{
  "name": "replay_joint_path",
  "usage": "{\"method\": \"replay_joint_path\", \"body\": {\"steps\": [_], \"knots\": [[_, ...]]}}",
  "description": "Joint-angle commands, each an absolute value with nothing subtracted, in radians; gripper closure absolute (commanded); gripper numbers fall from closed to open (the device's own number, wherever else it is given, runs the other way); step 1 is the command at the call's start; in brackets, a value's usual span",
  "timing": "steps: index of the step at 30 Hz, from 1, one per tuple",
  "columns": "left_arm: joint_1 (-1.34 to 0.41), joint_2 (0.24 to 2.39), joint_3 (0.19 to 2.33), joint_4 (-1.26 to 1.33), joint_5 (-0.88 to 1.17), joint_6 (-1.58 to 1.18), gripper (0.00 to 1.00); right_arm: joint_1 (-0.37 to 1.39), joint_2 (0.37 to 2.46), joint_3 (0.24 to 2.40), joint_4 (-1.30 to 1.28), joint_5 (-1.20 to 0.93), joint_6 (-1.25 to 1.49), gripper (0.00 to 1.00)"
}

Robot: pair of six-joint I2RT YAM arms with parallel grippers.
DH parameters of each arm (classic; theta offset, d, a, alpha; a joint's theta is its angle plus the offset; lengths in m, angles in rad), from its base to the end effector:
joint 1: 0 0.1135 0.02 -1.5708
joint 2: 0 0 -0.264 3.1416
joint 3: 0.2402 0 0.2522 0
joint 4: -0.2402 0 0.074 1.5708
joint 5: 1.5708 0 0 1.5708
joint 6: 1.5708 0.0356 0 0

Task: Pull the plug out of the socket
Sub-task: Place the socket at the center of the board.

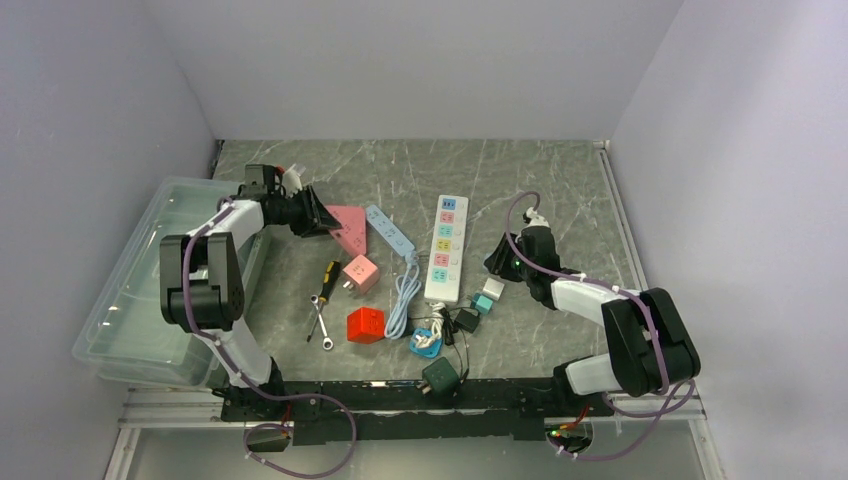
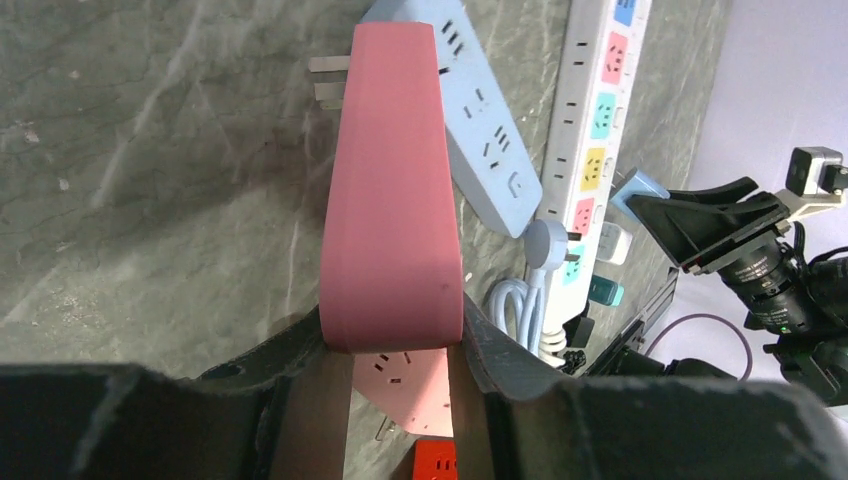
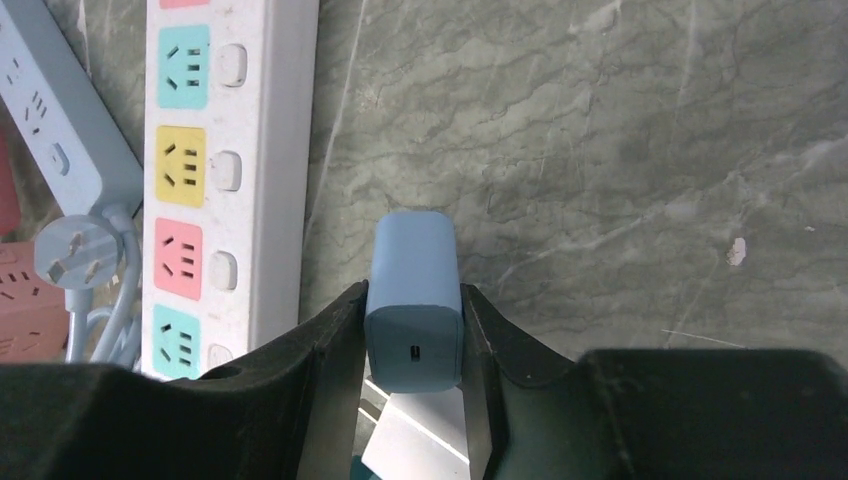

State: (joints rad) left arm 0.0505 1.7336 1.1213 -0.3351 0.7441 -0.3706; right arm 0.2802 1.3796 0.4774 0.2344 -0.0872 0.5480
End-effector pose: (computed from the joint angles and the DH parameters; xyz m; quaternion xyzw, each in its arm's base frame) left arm 0.3570 -0.0061 0.2010 -0.0763 0.8904 -0.3871 0.2269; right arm 0.2439 0.0734 0.1499 0.1012 0.8934 0.2113 0.3833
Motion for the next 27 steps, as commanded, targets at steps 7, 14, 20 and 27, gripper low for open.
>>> {"method": "replay_joint_path", "body": {"steps": [7,14,20,27], "knots": [[0.060,1.844,1.205,-0.431,0.675,-0.324,0.69,0.270,1.328,0.512,0.241,-0.059,0.546,0.34],[0.060,1.852,1.221,-0.455,0.585,-0.295,0.29,0.268,1.286,0.501,0.229,-0.022,0.531,0.19],[0.044,1.802,1.225,-0.462,0.491,-0.261,0.01,0.268,1.224,0.491,0.205,0.052,0.508,0.11],[-0.028,1.687,1.215,-0.465,0.338,-0.193,0.00,0.268,1.147,0.491,0.158,0.138,0.474,0.04]]}}
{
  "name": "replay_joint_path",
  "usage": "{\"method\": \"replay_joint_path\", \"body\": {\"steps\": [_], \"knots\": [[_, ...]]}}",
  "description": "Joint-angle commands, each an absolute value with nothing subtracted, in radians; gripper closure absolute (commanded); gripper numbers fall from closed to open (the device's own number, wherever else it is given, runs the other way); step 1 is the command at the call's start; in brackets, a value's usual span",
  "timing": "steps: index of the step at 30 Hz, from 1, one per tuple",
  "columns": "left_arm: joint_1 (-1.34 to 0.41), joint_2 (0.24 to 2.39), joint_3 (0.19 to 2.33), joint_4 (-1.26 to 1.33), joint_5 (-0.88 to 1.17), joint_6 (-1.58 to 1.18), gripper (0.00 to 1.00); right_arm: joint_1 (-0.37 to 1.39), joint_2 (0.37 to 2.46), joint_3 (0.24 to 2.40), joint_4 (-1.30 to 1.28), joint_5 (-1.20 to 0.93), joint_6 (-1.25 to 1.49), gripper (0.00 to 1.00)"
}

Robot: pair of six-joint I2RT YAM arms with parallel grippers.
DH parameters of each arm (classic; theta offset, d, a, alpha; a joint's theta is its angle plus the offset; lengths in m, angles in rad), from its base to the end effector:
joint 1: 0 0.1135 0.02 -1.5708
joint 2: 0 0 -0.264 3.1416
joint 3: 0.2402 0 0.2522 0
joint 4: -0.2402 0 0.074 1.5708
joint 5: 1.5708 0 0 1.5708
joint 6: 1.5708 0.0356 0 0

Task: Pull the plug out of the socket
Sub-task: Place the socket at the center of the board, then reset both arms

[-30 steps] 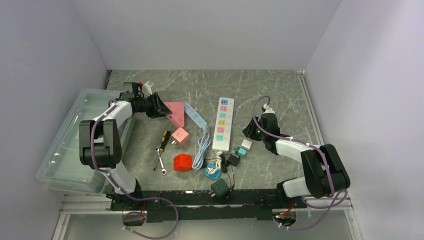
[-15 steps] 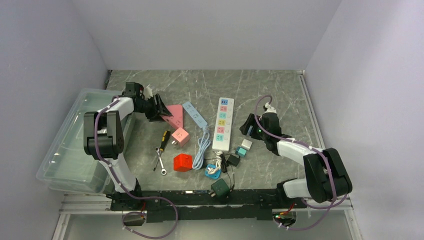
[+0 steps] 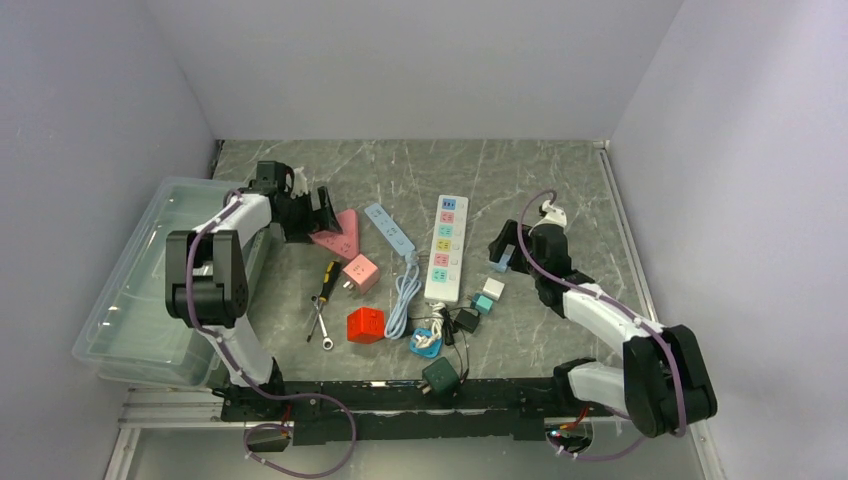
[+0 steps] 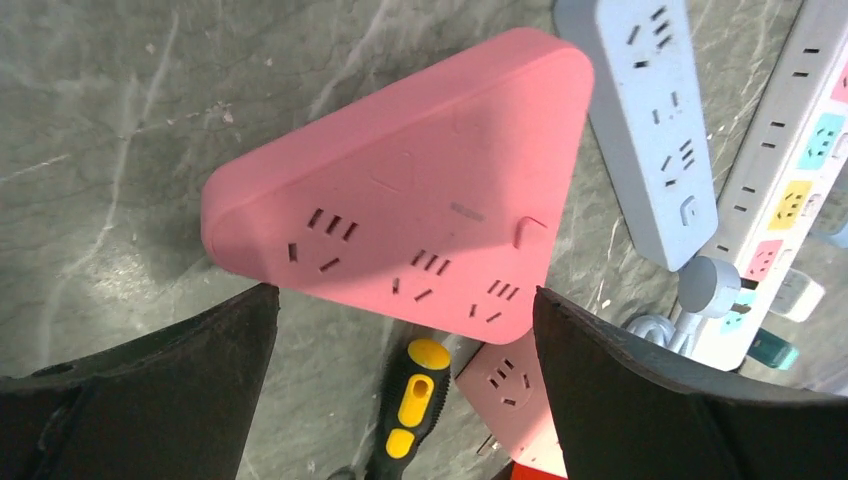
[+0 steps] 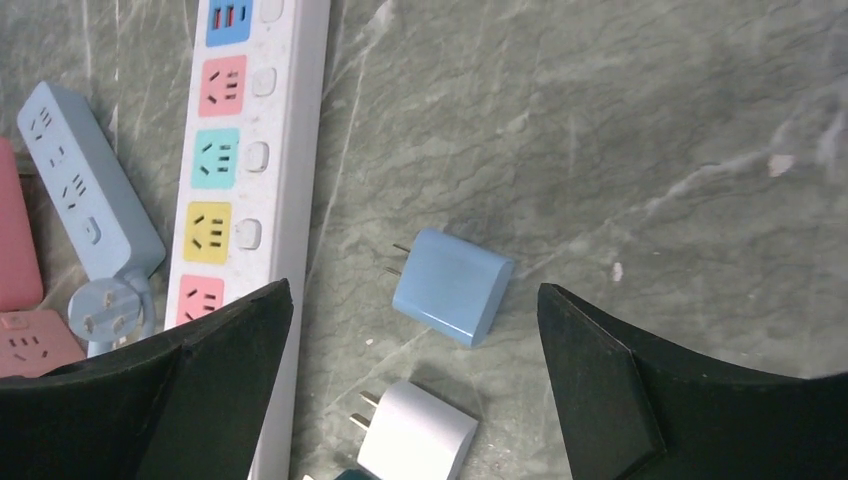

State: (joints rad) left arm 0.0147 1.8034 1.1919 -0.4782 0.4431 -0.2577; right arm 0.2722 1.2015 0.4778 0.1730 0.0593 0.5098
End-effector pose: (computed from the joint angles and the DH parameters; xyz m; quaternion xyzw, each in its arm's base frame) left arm 0.3652 -0.0099 0.1848 -0.0768 0.9458 -0.2400 0.2048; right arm 0.2330 0.0629 0.1851 0.1178 0.8645 0.1621 0.4610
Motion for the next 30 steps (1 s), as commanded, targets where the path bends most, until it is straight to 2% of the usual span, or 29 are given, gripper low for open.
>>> {"method": "replay_joint_path", "body": {"steps": [1,9,16,22,30], "knots": [[-0.040,1.653,1.207,-0.459,0.319,-0.182,0.00,0.268,1.131,0.488,0.155,0.151,0.470,0.04],[-0.110,1.313,1.070,-0.300,0.185,-0.176,0.00,0.283,0.914,0.423,0.179,0.243,0.428,0.01],[-0.169,0.964,0.966,-0.258,0.006,-0.173,0.00,0.487,0.684,0.413,0.165,0.472,0.306,0.00],[-0.173,0.746,0.877,-0.367,-0.079,-0.143,0.00,0.649,0.734,0.571,0.042,0.613,0.170,0.00],[-0.173,0.697,0.855,-0.428,-0.044,-0.121,0.00,0.676,0.770,0.551,0.100,0.530,0.079,0.00]]}}
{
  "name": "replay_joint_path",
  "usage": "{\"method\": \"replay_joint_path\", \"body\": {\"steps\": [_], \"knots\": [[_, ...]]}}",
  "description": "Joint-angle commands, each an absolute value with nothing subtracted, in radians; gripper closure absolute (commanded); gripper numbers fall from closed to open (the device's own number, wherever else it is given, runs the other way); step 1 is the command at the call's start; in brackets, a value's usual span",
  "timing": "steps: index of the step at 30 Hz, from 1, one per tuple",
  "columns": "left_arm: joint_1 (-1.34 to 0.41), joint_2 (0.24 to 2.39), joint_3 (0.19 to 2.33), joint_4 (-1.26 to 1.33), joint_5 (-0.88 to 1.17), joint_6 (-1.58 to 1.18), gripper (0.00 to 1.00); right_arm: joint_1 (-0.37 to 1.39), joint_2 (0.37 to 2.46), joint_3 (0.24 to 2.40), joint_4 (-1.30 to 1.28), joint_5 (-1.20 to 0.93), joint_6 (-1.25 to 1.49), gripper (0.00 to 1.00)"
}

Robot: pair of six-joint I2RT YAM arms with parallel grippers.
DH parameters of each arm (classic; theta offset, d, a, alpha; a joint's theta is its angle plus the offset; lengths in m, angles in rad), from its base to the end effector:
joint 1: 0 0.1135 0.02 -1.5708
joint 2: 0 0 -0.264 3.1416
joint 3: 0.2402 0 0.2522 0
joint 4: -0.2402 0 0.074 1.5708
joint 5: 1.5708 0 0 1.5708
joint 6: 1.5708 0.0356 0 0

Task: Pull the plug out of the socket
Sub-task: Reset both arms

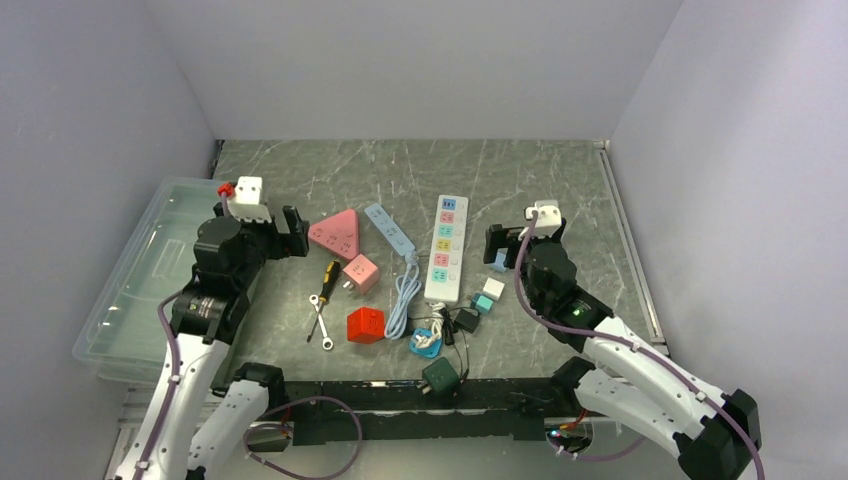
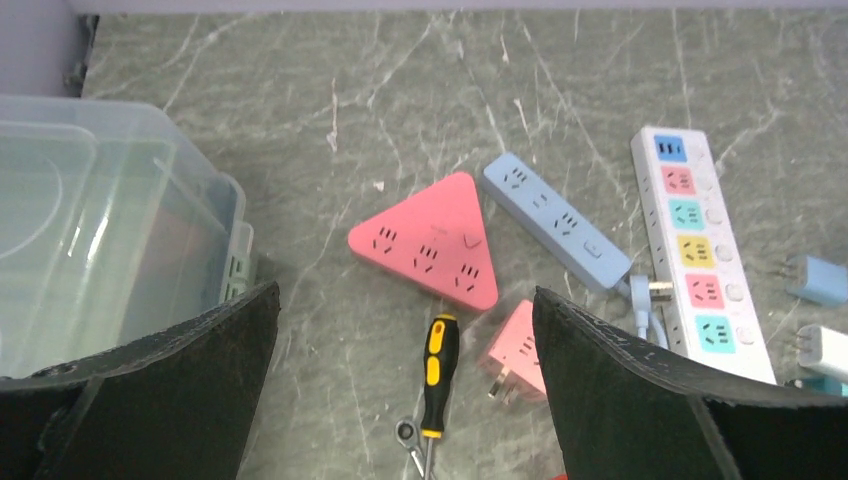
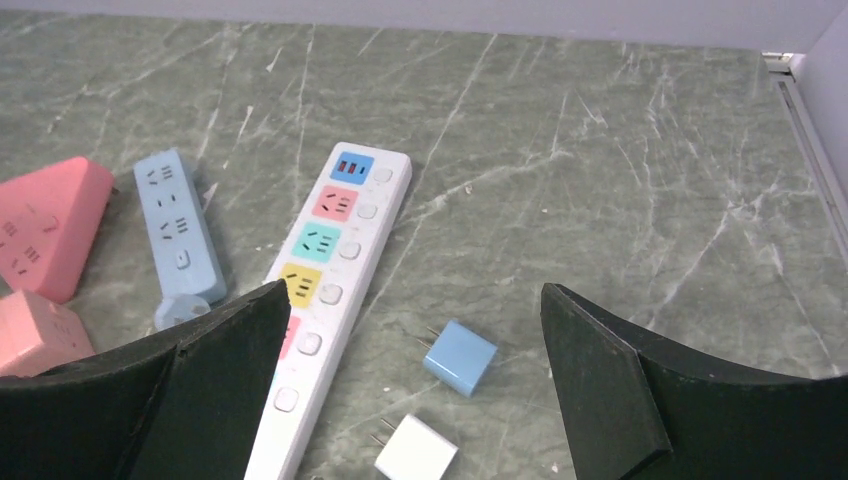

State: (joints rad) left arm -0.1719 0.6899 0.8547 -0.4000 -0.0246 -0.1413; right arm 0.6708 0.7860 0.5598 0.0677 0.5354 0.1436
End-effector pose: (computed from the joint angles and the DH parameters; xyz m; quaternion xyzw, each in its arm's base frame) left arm 0.1526 -0.0256 0.3554 0.0044 0.7852 -0.0870 0.6131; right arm 0.1593 0.1032 0.2873 -0.0255 0.7531 0.0630 0.6543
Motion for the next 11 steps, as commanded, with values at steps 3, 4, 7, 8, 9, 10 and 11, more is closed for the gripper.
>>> {"method": "replay_joint_path", "body": {"steps": [3,4,7,8,9,10,11], "knots": [[-0.173,0.718,0.870,-0.450,-0.045,-0.127,0.00,0.676,0.729,0.530,0.120,0.518,0.081,0.00],[-0.173,0.724,0.873,-0.454,-0.046,-0.129,0.00,0.676,0.719,0.527,0.123,0.516,0.082,0.00],[-0.173,0.730,0.876,-0.458,-0.052,-0.132,0.00,0.675,0.699,0.519,0.130,0.523,0.090,0.00],[-0.173,0.730,0.875,-0.458,-0.052,-0.131,0.00,0.675,0.700,0.519,0.130,0.534,0.094,0.00],[-0.173,0.730,0.873,-0.459,-0.055,-0.129,0.00,0.676,0.703,0.521,0.127,0.554,0.099,0.00],[-0.173,0.730,0.873,-0.459,-0.056,-0.129,0.00,0.675,0.707,0.523,0.127,0.562,0.102,0.00],[-0.173,0.731,0.873,-0.459,-0.061,-0.128,0.00,0.675,0.707,0.519,0.135,0.566,0.101,0.00]]}}
